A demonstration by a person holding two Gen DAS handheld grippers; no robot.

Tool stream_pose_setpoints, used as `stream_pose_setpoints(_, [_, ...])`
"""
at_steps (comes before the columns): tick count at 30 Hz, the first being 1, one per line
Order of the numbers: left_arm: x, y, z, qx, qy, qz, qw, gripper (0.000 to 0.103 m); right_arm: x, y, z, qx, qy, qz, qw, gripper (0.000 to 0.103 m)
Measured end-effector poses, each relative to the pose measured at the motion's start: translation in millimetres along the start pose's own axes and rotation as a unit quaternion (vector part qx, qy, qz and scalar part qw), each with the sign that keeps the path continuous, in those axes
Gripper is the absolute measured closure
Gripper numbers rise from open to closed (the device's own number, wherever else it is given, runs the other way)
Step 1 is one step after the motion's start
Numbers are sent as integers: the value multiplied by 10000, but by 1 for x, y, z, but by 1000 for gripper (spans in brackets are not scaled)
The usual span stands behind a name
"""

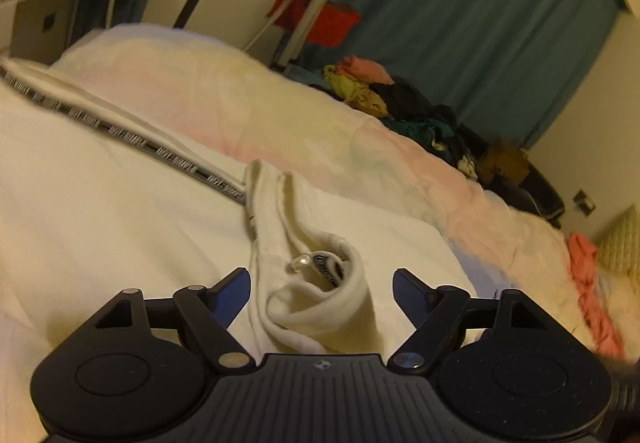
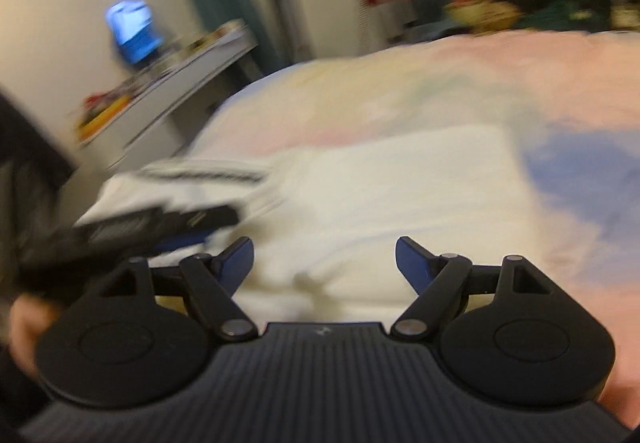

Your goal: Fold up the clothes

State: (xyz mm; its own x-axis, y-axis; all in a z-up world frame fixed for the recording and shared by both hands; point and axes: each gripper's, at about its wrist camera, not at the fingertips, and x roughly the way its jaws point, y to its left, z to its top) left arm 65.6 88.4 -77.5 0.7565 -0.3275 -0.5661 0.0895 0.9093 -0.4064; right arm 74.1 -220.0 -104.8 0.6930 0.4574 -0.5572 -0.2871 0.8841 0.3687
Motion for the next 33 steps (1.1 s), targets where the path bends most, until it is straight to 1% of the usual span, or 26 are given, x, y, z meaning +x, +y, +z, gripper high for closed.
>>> stream_pose_setpoints(2, [4, -8, -2, 362, -8, -73, 9993, 31, 5, -10, 0, 206, 34, -187, 9996, 23])
stream_pose_setpoints(6, [20, -25, -6, 1013, -52, 57, 9948, 44, 15, -31, -1, 622, 125, -541, 9965, 23])
stream_pose_setpoints(7, [26, -29, -8, 1185, 0, 111, 9929, 47, 14, -33, -3, 683, 134, -562, 9960, 23])
stream_pose_setpoints(8, [32, -33, -9, 1348, 28, 171, 9907, 48, 13, -35, -4, 739, 142, -576, 9955, 23])
stream_pose_setpoints(9, [36, -36, -11, 1494, 45, 225, 9885, 50, 10, -35, -6, 760, 147, -576, 9953, 24])
stream_pose_setpoints(11, [43, -42, -16, 1779, 76, 330, 9835, 59, 10, -36, -6, 767, 150, -607, 9951, 24])
stream_pose_setpoints(12, [44, -42, -16, 1802, 70, 322, 9831, 69, 11, -37, -7, 754, 162, -635, 9950, 24])
stream_pose_setpoints(13, [44, -41, -15, 1802, 59, 302, 9832, 74, 12, -37, -8, 731, 177, -664, 9950, 24])
stream_pose_setpoints(15, [44, -33, -10, 1442, 251, 109, 9892, 80, 14, -36, -9, 682, 208, -721, 9948, 24])
stream_pose_setpoints(17, [44, -24, -4, 1045, 463, -99, 9934, 81, 17, -39, -8, 691, 230, -746, 9946, 23])
stream_pose_setpoints(20, [45, -11, 6, 445, 778, -409, 9951, 87, 18, -40, -8, 705, 214, -753, 9944, 22])
stream_pose_setpoints(22, [45, -2, 12, 44, 985, -615, 9932, 89, 20, -40, -7, 695, 193, -767, 9944, 22])
stream_pose_setpoints(24, [46, 7, 18, -357, 1190, -820, 9889, 89, 21, -40, -7, 693, 160, -776, 9944, 22])
stream_pose_setpoints(27, [46, 20, 27, -957, 1492, -1123, 9777, 89, 23, -38, -7, 618, 180, -881, 9940, 21])
stream_pose_setpoints(28, [53, 28, 23, -1097, 1633, -1151, 9737, 86, 24, -37, -7, 583, 201, -923, 9938, 21])
stream_pose_setpoints(29, [58, 34, 18, -1186, 1689, -1131, 9719, 85, 25, -37, -7, 561, 213, -947, 9937, 21])
stream_pose_setpoints(31, [60, 37, 13, -1095, 1601, -1138, 9744, 78, 26, -37, -7, 554, 211, -973, 9935, 21])
stream_pose_setpoints(32, [61, 38, 10, -1038, 1549, -1145, 9758, 78, 26, -37, -7, 558, 202, -986, 9934, 21])
stream_pose_setpoints(33, [61, 32, 9, -761, 1472, -1205, 9788, 75, 26, -37, -6, 561, 192, -998, 9932, 21])
